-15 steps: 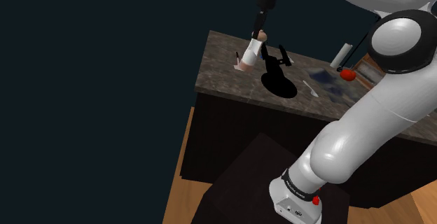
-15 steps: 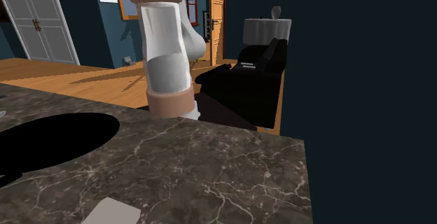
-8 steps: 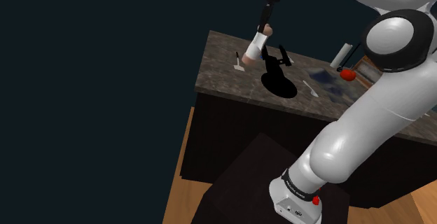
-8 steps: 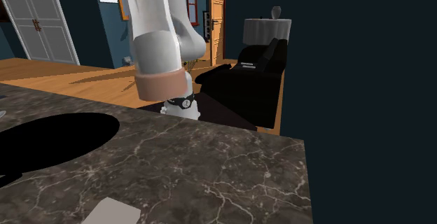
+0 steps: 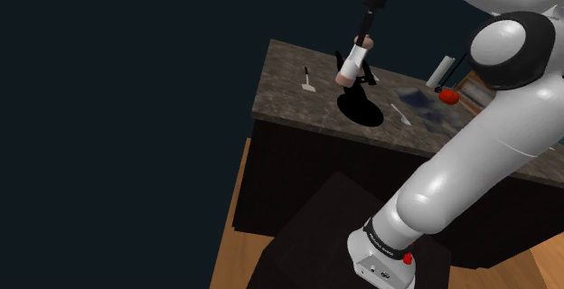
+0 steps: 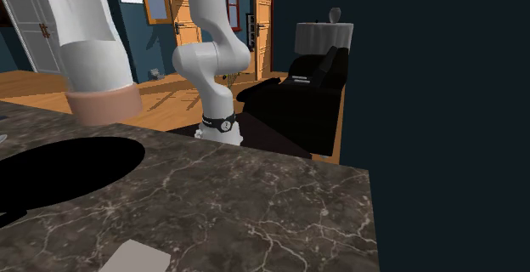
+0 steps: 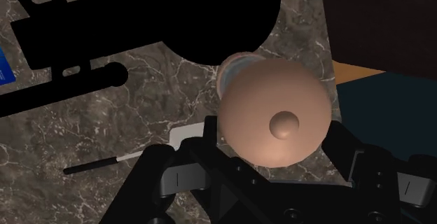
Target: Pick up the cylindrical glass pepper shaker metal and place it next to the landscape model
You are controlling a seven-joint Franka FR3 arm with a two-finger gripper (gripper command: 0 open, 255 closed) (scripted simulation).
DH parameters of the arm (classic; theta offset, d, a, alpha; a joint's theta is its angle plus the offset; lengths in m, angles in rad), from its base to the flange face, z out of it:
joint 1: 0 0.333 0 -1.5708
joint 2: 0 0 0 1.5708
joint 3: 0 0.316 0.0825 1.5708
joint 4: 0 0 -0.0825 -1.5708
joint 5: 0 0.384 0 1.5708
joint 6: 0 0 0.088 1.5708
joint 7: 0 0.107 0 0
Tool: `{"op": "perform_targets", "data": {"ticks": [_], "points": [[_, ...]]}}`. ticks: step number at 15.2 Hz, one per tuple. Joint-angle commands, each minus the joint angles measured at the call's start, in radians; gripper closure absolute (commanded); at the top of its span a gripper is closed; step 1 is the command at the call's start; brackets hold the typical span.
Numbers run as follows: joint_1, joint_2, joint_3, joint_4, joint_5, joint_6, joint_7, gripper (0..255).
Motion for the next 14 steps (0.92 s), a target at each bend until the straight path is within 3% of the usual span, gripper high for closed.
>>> {"op": "perform_targets", "data": {"ticks": [1, 8, 14], "points": [[-0.025, 0.007, -0.029, 0.016, -0.002, -0.005, -0.057, 255], [-0.119, 0.078, -0.132, 0.090, 0.021, 0.000, -0.252, 255], [-0.232, 0.201, -0.217, 0.217, 0.089, -0.012, -0.434, 255]]}}
